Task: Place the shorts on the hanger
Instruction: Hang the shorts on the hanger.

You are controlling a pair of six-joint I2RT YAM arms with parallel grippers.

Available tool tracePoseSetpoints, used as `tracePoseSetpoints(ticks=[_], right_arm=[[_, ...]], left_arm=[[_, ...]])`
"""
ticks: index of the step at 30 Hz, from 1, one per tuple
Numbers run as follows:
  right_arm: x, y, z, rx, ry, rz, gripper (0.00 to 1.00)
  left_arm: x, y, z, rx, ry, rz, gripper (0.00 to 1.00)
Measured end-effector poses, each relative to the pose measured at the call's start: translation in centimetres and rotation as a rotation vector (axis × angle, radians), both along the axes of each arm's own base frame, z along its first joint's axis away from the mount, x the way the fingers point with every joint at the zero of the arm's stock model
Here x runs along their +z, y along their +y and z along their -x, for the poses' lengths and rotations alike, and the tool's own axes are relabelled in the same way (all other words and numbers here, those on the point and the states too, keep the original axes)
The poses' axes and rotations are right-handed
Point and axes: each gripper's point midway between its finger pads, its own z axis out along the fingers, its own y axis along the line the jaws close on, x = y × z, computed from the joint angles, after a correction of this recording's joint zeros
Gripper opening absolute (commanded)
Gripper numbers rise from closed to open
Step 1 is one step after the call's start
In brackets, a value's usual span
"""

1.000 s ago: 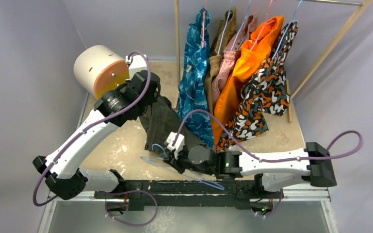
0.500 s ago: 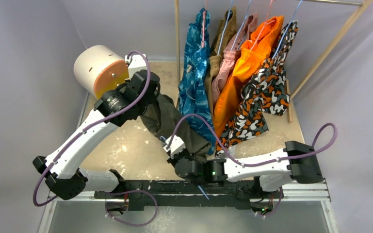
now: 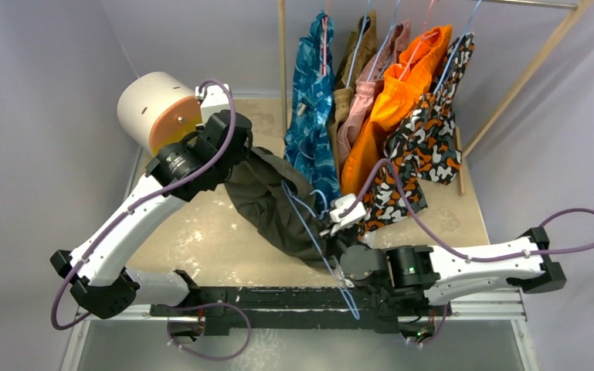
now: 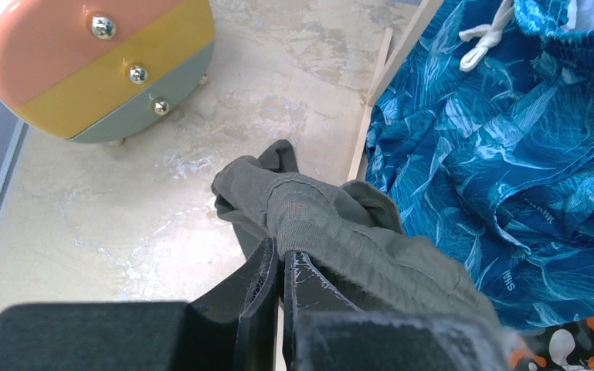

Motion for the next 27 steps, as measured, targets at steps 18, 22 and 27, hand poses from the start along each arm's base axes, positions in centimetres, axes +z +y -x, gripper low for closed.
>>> tracePoseSetpoints(ticks=[18,22,27], right_arm=[[6.7,-7.9,-1.3,-0.158,0.026,-0.13,0.0],[9.7,-9.4,-1.7,-0.178,-0.014,-0.198,0.0],[9.6,-10.8,-1.9,-0.184,-0.031,-0.217,0.0]], left_arm=[[11.0,1.2,1.3,-0.002,-0.152,0.145,0.0],[12.4,0.7,2.1,-0.051,-0.173,0.215,0.0],[4.9,-0.3,3.1,-0.102,-0.035,0.183,0.0]])
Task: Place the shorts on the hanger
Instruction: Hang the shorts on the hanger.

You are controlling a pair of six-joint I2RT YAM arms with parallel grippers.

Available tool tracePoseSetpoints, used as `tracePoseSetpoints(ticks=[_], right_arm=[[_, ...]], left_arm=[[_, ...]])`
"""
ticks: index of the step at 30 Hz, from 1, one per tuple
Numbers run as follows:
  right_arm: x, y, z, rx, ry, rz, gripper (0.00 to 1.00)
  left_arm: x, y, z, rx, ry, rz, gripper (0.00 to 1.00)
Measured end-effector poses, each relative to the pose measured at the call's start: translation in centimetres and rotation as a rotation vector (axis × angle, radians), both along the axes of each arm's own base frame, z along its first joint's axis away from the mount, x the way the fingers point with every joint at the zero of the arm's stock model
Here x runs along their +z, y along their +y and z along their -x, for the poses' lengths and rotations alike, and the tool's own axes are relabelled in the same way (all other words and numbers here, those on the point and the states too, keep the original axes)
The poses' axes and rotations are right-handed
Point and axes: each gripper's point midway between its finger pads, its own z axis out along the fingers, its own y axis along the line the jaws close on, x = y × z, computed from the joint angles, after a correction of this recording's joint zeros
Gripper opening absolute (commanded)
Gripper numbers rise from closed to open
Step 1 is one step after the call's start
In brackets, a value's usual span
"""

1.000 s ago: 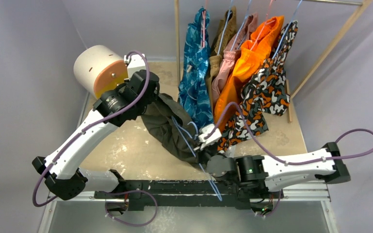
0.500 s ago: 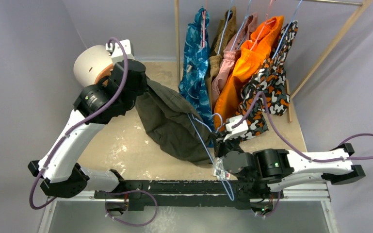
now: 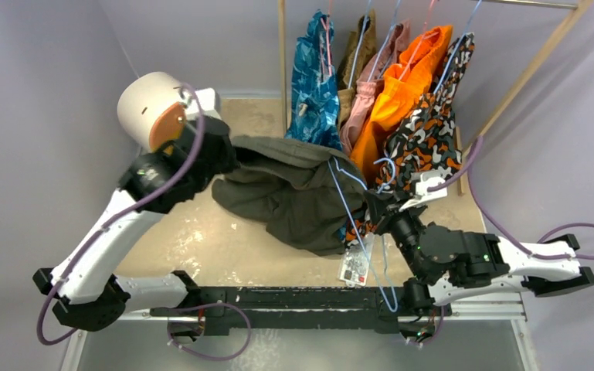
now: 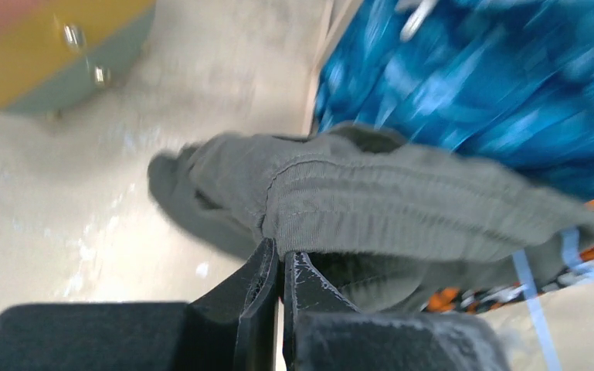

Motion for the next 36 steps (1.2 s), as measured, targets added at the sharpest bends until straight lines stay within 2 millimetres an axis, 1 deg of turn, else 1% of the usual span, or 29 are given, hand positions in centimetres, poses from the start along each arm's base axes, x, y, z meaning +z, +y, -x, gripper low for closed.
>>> tracePoseSetpoints(ticks=[3,4,5,6,7,8,9,10,13,15,16,17,18,19,22,23,24,25,26,27,28,32,34,36], right_arm=[[-2.4,0.0,0.1,0.003,0.018,0.04,0.0],[-3.5,0.0,0.2,0.003,0.028,0.062,0.0],[-4.3,0.1,0.2,0.004,0.038,0.08,0.0],[-5.0,0.2,0.3,0.003,0.047,0.098,0.0],[-5.6,0.3,0.3,0.001,0.054,0.116,0.0],[-5.9,0.4,0.4,-0.002,0.058,0.128,0.0],[-6.0,0.4,0.4,-0.006,0.059,0.152,0.0],[-5.7,0.4,0.3,-0.01,0.058,0.16,0.0],[-3.2,0.9,0.2,-0.019,0.038,0.152,0.0],[-1.9,1.1,0.1,-0.019,0.02,0.135,0.0],[-1.5,1.1,0.1,-0.014,0.013,0.127,0.0],[-1.4,1.1,0.1,-0.006,0.007,0.118,0.0],[-1.6,1.2,0.1,0.003,0.004,0.119,0.0],[-2.0,1.3,0.2,0.011,0.002,0.12,0.0],[-4.6,1.7,0.4,0.038,0.012,0.162,0.0],[-5.6,2.0,0.6,0.053,0.026,0.182,0.0],[-6.6,2.4,0.7,0.065,0.039,0.205,0.0],[-7.4,2.7,0.9,0.077,0.052,0.228,0.0],[-8.1,3.2,1.1,0.093,0.065,0.246,0.0],[-8.5,3.5,1.2,0.102,0.073,0.258,0.0],[-9.1,4.0,1.4,0.116,0.083,0.276,0.0],[-10.4,5.2,1.9,0.155,0.102,0.333,0.0],[-10.4,5.5,2.0,0.168,0.099,0.355,0.0],[-9.9,5.8,2.1,0.186,0.091,0.364,0.0]], left_arm=[[-7.5,-0.7,0.5,-0.023,0.142,-0.062,0.0],[-9.5,-0.8,0.7,-0.026,0.185,-0.084,0.0],[-11.2,-0.8,1.0,-0.03,0.223,-0.101,0.0],[-12.1,-0.8,1.2,-0.03,0.246,-0.111,0.0],[-12.3,-0.9,1.3,-0.031,0.255,-0.116,0.0],[-11.8,-1.0,1.2,-0.032,0.245,-0.107,0.0],[-10.7,-1.0,1.0,-0.031,0.227,-0.093,0.0],[-9.3,-1.2,0.7,-0.029,0.203,-0.075,0.0],[-2.7,-2.0,-0.4,-0.029,0.062,0.044,0.0],[-0.2,-2.1,-0.6,-0.028,-0.007,0.106,0.0],[0.2,-2.0,-0.5,-0.028,-0.024,0.123,0.0],[-0.3,-1.9,-0.4,-0.027,-0.026,0.129,0.0],[-1.6,-1.9,-0.3,-0.027,-0.014,0.127,0.0],[-3.4,-1.8,0.0,-0.029,0.011,0.114,0.0],[-10.5,-1.9,0.8,-0.029,0.14,0.053,0.0],[-13.1,-2.0,1.1,-0.031,0.192,0.026,0.0],[-15.2,-2.0,1.4,-0.031,0.239,0.0,0.0],[-17.0,-2.0,1.7,-0.031,0.282,-0.023,0.0],[-18.3,-2.0,2.0,-0.03,0.313,-0.038,0.0],[-18.9,-2.0,2.1,-0.029,0.33,-0.044,0.0],[-19.1,-2.0,2.1,-0.029,0.334,-0.046,0.0],[-18.1,-2.5,1.5,-0.028,0.309,-0.026,0.0],[-17.5,-2.7,1.1,-0.024,0.297,-0.019,0.0],[-17.0,-2.9,0.7,-0.019,0.287,-0.018,0.0]])
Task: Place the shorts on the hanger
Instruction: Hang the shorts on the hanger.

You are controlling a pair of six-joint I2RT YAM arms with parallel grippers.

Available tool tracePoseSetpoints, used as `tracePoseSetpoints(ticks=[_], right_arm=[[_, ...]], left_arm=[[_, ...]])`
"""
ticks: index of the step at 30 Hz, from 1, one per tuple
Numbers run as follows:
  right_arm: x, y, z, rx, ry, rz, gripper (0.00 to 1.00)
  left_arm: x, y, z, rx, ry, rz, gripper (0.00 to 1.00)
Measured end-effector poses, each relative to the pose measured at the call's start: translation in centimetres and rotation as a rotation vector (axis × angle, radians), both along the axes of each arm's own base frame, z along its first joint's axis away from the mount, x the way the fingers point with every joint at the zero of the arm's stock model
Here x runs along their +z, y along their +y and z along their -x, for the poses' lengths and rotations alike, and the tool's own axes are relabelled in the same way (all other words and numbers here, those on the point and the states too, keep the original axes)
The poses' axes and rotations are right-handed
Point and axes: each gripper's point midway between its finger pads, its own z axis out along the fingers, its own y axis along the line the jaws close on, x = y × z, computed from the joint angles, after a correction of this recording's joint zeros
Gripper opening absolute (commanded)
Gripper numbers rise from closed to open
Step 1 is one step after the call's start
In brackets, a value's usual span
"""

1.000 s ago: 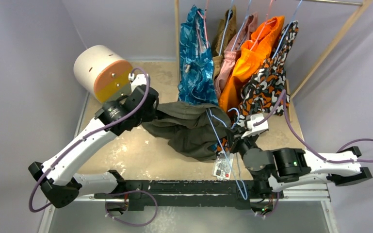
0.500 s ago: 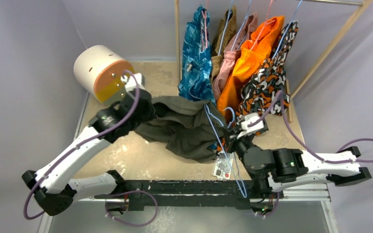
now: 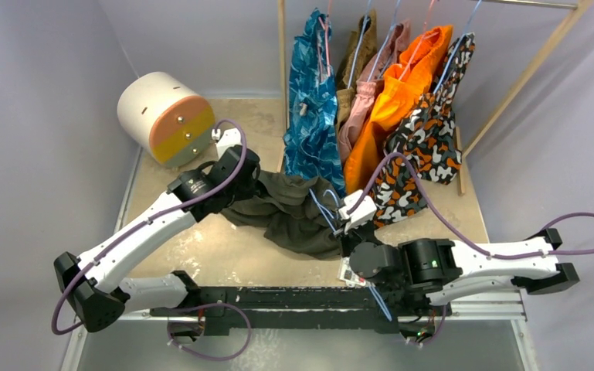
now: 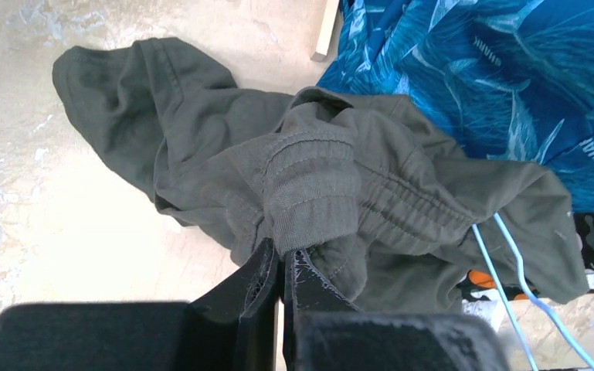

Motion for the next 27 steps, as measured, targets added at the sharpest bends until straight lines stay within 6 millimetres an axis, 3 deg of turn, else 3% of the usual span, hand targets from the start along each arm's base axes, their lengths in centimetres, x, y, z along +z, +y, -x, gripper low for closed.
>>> tracePoseSetpoints(ticks=[4,11,14,17,21,24,27], right_arm=[[2.4,0.8,0.5,0.081,-0.012,-0.048,0.0],[8.6,2.0,2.7,0.322,-0.05,-0.276,0.0],[10.1,3.0,2.9,0.35,-0.077,-0.293,0.0],[9.5,5.1,2.9,0.351,-0.09,-0.246,0.0],[7.0,7.6,2.5,0.338,-0.107,-0.147,0.0],[5.8,8.2,1.6,0.322,-0.11,-0.11,0.0],[6.2,7.9,-0.1,0.291,-0.112,-0.132,0.0]], left_arm=[[0.5,0.0,-0.5,0.013,-0.015,-0.007,0.0],[1.0,0.6,-0.8,0.038,-0.039,-0.027,0.0],[1.5,0.7,-0.9,0.04,-0.049,-0.029,0.0],[2.1,0.8,-0.9,0.036,-0.059,-0.025,0.0],[2.5,1.0,-0.7,0.029,-0.069,-0.022,0.0],[3.0,1.2,-0.5,0.026,-0.082,-0.013,0.0],[3.6,1.4,-0.3,0.023,-0.098,0.0,0.0]])
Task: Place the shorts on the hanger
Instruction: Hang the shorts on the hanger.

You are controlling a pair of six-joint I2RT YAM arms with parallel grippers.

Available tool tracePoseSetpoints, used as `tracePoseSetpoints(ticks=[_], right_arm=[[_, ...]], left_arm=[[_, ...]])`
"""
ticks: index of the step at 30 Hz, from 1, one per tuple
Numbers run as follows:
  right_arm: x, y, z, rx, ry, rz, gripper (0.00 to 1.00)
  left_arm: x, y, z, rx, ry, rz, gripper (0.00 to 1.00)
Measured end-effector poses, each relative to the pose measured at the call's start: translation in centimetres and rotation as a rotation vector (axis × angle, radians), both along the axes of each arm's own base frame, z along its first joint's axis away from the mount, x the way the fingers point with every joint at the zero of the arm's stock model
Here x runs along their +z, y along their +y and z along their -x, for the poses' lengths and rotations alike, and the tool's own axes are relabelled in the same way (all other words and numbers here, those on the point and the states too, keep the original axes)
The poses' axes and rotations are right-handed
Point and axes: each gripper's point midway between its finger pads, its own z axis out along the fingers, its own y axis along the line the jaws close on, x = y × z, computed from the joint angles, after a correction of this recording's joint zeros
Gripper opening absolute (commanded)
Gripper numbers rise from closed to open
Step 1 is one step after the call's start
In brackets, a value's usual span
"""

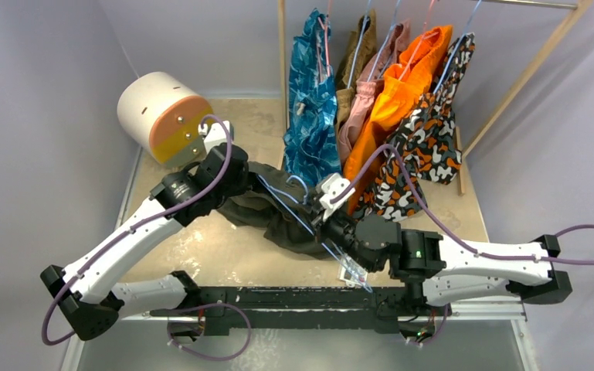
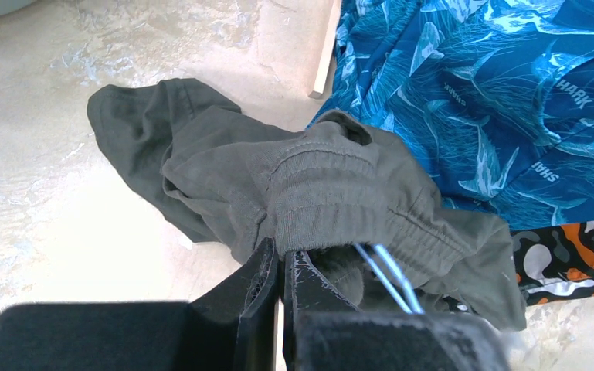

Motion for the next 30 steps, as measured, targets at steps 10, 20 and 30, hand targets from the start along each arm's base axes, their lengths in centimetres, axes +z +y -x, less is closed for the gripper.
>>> tracePoseSetpoints(ticks=[10,20,30], right_arm=[[-0.8,1.4,-2.7,0.029,-0.002,0.031,0.0],[-5.6,4.1,-2.3,0.154,0.021,0.162,0.0],[4.5,2.1,-6.8,-0.078,-0.164,-0.119,0.0]], left_arm=[[1.0,-0.2,0.5,-0.046,-0.011,0.014,0.0],[7.4,-2.0,0.2,-0.125,-0.115,0.128,0.0],[7.8,-2.9,0.7,-0.172,-0.111,0.167,0.0]])
